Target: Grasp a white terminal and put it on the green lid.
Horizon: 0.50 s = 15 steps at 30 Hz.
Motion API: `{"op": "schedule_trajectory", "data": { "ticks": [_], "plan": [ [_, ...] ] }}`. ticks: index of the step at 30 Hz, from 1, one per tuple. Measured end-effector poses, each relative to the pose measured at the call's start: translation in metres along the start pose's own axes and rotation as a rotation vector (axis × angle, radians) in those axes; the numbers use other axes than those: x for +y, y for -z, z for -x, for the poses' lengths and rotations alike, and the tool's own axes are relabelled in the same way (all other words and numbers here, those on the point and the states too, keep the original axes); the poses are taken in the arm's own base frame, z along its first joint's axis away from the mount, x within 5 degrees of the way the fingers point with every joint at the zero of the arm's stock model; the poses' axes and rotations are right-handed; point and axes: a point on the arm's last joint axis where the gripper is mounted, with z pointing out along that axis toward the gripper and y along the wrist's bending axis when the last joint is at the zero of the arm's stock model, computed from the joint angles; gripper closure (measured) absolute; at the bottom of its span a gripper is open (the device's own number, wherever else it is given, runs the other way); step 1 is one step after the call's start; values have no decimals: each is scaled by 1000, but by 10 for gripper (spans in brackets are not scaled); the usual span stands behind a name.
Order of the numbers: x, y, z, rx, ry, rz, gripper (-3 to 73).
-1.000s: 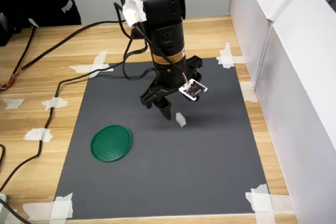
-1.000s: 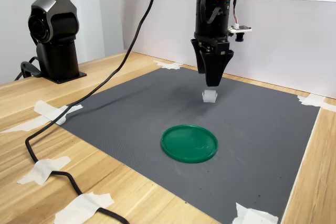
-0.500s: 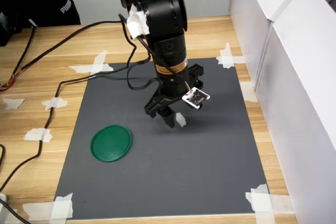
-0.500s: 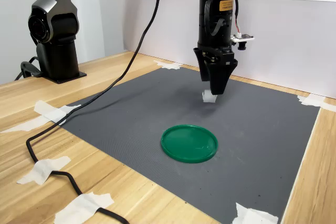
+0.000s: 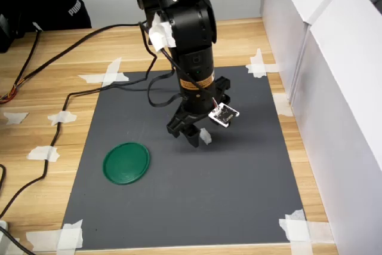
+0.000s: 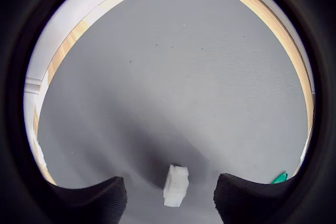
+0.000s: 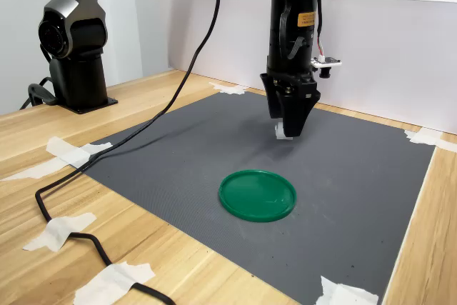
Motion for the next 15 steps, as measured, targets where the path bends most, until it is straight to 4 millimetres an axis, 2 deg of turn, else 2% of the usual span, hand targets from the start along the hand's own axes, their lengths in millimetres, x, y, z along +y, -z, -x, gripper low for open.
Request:
{"op": "schedule_trajectory", "data": {
  "ticks": [9,15],
  "plan": [
    [-1,-6,1,2,4,-8,1],
    [-1,-11,0,15,5,-2,63]
  ]
}}
